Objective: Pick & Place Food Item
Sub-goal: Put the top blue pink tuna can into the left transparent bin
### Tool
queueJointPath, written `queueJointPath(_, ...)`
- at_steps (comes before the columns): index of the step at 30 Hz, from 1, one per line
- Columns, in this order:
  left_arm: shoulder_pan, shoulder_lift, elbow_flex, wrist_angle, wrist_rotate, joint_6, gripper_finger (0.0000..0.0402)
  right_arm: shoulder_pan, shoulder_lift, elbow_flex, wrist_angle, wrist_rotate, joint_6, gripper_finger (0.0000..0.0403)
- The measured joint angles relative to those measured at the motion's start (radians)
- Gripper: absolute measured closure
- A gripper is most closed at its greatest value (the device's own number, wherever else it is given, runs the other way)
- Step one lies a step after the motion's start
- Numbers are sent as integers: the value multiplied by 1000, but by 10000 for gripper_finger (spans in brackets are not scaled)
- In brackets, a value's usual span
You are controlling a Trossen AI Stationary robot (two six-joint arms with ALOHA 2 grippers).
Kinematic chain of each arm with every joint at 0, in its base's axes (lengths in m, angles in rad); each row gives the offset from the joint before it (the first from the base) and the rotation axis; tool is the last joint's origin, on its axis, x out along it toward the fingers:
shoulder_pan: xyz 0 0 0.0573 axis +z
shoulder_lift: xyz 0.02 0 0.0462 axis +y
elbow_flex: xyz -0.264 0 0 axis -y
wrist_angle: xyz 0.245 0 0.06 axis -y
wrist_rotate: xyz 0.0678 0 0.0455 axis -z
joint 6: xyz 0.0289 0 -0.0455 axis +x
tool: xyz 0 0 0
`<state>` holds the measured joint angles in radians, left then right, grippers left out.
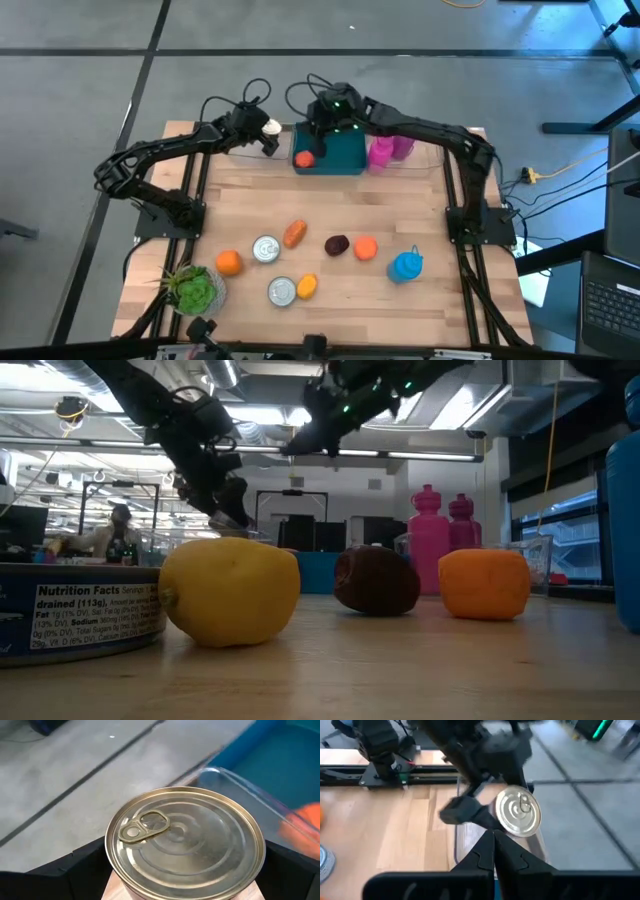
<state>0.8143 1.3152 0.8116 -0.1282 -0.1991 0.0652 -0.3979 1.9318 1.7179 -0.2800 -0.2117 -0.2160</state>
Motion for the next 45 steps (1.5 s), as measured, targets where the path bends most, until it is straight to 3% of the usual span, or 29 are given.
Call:
queueJointPath(4, 0, -2, 0, 2, 8, -38, 2, 23, -138, -142, 56, 53, -13, 401)
queueJointPath(15, 0, -15, 0, 17, 104, -21, 2, 20, -529, -646, 355, 74, 90, 401)
queueJointPath(20, -2, -84, 0, 34, 240, -2, 2, 19, -619, -791, 400, 97, 119, 401)
queueJointPath(26, -34, -210, 0, 26, 444, -2, 2, 22, -649, -873, 430, 85, 140, 401)
queueJointPath(32, -135, -292, 0, 27, 606, -29, 2, 27, -644, -980, 579, -101, 237, 400)
queueJointPath(38, -262, -304, 0, 56, 600, -42, 2, 63, -632, -1115, 798, -124, 368, 392)
queueJointPath(45, -379, -303, 0, 115, 458, -10, 2, 105, -593, -1165, 956, -122, 465, 393)
